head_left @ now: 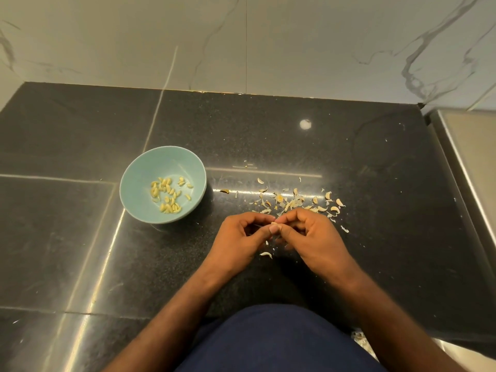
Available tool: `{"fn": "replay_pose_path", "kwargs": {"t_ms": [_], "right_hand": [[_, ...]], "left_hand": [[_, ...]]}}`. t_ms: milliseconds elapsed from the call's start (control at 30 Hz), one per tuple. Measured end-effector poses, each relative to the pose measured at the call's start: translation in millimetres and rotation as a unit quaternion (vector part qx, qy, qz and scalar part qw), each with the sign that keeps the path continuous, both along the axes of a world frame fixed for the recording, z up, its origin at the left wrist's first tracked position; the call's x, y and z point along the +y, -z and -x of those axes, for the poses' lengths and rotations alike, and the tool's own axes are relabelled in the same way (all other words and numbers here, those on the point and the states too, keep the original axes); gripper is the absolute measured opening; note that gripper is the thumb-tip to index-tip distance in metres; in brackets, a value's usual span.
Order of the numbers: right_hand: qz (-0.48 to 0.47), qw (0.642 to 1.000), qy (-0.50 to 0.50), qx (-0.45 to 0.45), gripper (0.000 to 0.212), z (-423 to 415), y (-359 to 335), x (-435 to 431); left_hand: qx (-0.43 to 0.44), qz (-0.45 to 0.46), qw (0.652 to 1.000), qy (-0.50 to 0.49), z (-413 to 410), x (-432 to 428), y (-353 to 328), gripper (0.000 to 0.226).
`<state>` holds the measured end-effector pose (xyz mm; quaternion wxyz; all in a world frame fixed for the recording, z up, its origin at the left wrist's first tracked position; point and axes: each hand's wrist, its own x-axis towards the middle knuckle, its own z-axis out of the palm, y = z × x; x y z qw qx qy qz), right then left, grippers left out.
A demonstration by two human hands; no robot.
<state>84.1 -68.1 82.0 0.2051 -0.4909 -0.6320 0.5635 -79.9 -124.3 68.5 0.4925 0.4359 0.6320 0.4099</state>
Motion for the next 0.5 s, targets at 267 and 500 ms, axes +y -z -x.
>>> {"fn": "replay_pose_path", "kwargs": {"t_ms": [267,500], "right_hand": [[-0.172,0.984,-0.028,-0.039,0.005,-1,-11,-3],[-0.309,0.950,-0.006,-0.039,0.019,1,-15,-5]], "left_hand": [[-0.080,-0.021,0.996,-0.038,-4,1,-19,0.009],[-0.060,-0.056,0.996,-0.028,-8,6,-29,0.005]]}}
